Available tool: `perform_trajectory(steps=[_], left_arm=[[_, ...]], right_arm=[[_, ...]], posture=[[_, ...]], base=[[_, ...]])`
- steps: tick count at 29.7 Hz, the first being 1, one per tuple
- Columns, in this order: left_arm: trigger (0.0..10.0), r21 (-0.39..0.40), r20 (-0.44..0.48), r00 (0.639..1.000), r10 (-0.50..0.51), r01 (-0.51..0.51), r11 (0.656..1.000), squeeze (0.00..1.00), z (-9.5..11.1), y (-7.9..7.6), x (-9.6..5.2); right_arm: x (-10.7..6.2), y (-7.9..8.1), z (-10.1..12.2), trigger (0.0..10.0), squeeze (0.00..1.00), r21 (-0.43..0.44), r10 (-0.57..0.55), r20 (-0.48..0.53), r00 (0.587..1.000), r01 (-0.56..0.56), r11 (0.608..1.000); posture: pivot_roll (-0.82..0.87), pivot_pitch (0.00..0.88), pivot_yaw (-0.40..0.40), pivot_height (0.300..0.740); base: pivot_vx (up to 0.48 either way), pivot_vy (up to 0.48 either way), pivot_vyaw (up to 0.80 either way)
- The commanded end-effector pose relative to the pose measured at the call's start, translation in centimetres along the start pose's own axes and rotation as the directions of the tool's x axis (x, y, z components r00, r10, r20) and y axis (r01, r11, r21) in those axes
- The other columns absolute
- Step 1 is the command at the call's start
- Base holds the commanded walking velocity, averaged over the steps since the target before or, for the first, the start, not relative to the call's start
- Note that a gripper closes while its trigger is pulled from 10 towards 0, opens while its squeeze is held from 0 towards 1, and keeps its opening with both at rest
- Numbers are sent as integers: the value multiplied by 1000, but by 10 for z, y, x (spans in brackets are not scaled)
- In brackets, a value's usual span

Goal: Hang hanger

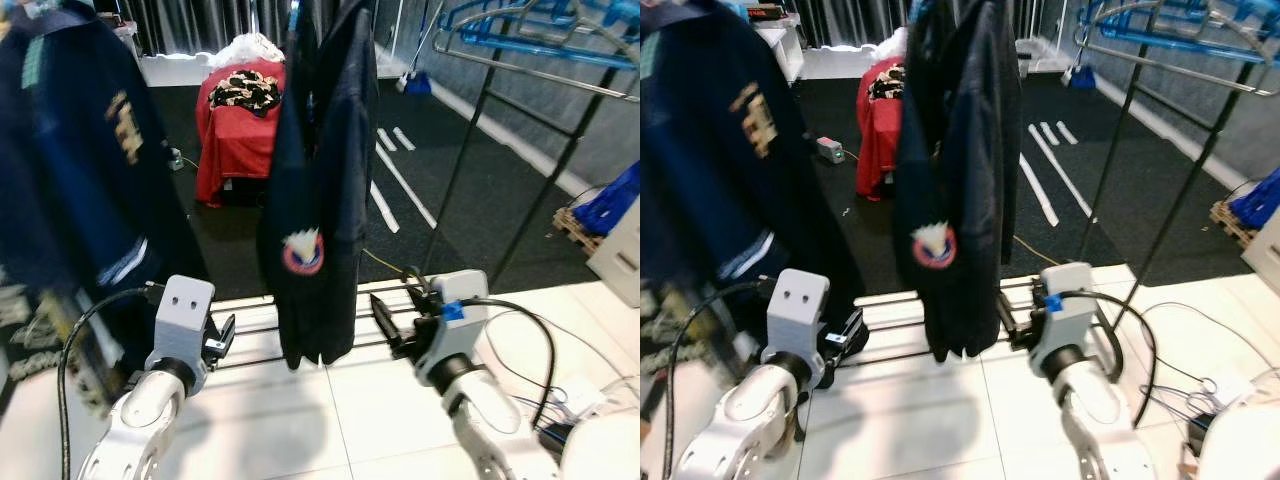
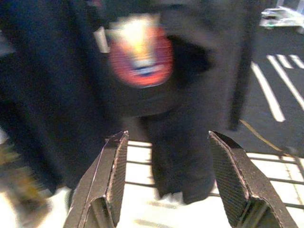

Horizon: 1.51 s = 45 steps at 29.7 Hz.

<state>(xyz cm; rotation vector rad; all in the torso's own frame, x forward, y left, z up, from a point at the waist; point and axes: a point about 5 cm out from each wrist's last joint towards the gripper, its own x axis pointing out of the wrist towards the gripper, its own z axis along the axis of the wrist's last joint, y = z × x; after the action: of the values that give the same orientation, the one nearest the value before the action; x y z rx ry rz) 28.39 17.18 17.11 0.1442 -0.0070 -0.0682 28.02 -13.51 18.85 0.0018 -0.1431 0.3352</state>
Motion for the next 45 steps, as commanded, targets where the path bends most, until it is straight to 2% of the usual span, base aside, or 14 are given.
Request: perform_trajectory(steps=[1, 11, 18, 27, 39, 45], left_arm=[[10000, 11, -7, 1000, 9, -9, 1000, 0, -2, 1, -1], [10000, 12, -4, 1000, 14, -14, 1000, 0, -2, 2, 0], [10000, 11, 9, 1000, 11, -11, 1000, 0, 0, 1, 0], [10000, 10, 18, 1000, 17, -17, 1000, 0, 2, 2, 2], [10000, 21, 43, 999, 33, -34, 999, 0, 3, 4, 5], [10000, 19, 47, 998, 30, -31, 999, 0, 4, 3, 5]], right_arm=[[-1, -1, -1, 10000, 0, 11, -2, 4, 1000, 2, 1000], [-1, 1, -1, 10000, 0, 17, 0, 2, 1000, 0, 1000], [0, -1, 1, 10000, 0, 59, 8, 12, 1000, -9, 998], [0, 2, 1, 10000, 0, 60, 25, 12, 1000, -26, 998], [2, 4, -1, 10000, 0, 5, 42, 2, 999, -42, 999], [2, 5, -1, 10000, 0, -31, 49, 2, 999, -49, 998]], posture=[[-93, 178, 4, 740], [-93, 177, 4, 740], [-93, 173, 2, 740], [-94, 170, 0, 740], [-98, 162, -3, 740], [-99, 159, -4, 740]], base=[[-480, 0, 525], [-453, 0, 380], [0, 0, 0], [0, 0, 0], [428, 0, 0], [480, 0, 638]])
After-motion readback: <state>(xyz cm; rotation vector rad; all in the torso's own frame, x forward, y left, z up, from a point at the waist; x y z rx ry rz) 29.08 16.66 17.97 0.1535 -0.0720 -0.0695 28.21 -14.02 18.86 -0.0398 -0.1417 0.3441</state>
